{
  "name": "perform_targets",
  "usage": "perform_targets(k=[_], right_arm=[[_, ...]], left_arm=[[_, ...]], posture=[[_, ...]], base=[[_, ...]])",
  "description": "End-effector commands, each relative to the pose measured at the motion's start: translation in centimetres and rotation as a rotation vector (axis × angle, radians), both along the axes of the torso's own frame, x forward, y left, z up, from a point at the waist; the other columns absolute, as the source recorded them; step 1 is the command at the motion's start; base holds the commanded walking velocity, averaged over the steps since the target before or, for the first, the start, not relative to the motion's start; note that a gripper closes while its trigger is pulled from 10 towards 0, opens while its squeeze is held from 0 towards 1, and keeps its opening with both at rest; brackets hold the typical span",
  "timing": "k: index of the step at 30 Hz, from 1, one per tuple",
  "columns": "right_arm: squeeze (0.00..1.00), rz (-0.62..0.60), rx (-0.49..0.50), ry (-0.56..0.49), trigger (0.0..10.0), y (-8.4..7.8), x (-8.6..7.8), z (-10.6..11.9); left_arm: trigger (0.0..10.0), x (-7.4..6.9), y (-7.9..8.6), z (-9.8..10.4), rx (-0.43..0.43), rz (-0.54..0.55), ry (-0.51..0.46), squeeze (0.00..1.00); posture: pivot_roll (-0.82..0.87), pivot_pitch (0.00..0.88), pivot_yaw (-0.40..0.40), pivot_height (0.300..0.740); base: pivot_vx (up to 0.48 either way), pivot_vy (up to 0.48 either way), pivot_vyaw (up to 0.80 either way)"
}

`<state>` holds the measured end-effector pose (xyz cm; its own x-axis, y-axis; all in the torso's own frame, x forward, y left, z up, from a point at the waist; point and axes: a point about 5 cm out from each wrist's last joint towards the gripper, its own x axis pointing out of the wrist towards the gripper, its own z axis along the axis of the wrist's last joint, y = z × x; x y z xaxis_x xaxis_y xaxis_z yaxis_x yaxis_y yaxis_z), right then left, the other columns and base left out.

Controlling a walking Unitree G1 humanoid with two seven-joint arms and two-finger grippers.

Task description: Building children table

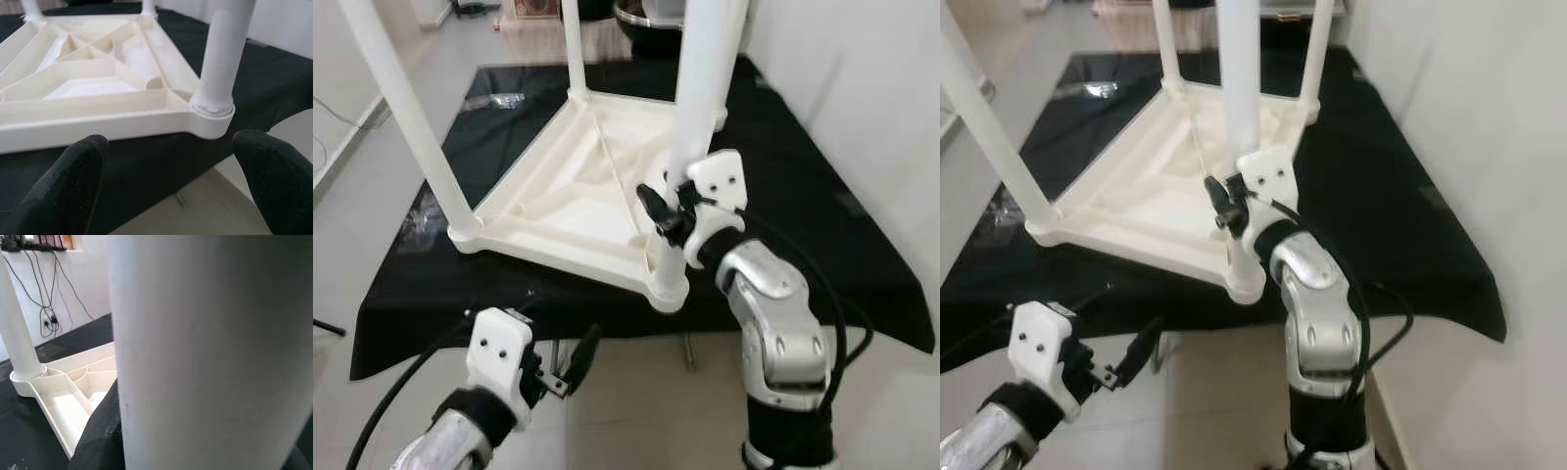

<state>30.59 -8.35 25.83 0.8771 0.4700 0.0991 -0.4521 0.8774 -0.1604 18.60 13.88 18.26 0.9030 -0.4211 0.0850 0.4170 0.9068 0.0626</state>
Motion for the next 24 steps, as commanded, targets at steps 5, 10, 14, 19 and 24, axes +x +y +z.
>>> perform_targets(k=[5, 10, 14, 19, 24], right_arm=[[0.78, 0.005, 0.011, 0.081, 10.0, 0.5, 1.1, -1.7], [1.00, 0.212, 0.079, 0.037, 10.0, 1.2, 0.2, 0.0], [1.00, 0.407, 0.001, 0.012, 10.0, 0.2, 0.6, 0.1], [0.80, 0.647, -0.106, 0.023, 10.0, -0.7, 0.5, -0.4], [0.00, 0.768, -0.138, 0.007, 10.0, -1.4, 2.1, 0.8]], left_arm=[[10.0, 0.1, 0.3, -0.5, -0.001, 0.006, 0.017, 0.00], [10.0, 0.1, 0.2, -0.6, 0.002, 0.004, 0.019, 0.00], [10.0, -0.1, -0.1, -0.7, -0.002, -0.003, 0.024, 0.00], [10.0, -0.2, -0.2, -0.6, -0.006, -0.006, 0.025, 0.00], [10.0, -0.4, -0.3, -0.5, -0.007, -0.009, 0.026, 0.00]], posture=[[0.06, 0.189, -0.030, 0.740], [0.06, 0.190, -0.036, 0.740], [0.06, 0.195, -0.037, 0.740], [0.06, 0.207, -0.042, 0.740], [0.06, 0.228, -0.053, 0.740]], base=[[0.000, 0.000, 0.00], [0.000, 0.000, 0.00], [0.000, 0.000, 0.00], [0.000, 0.000, 0.00], [0.000, 0.000, 0.00]])
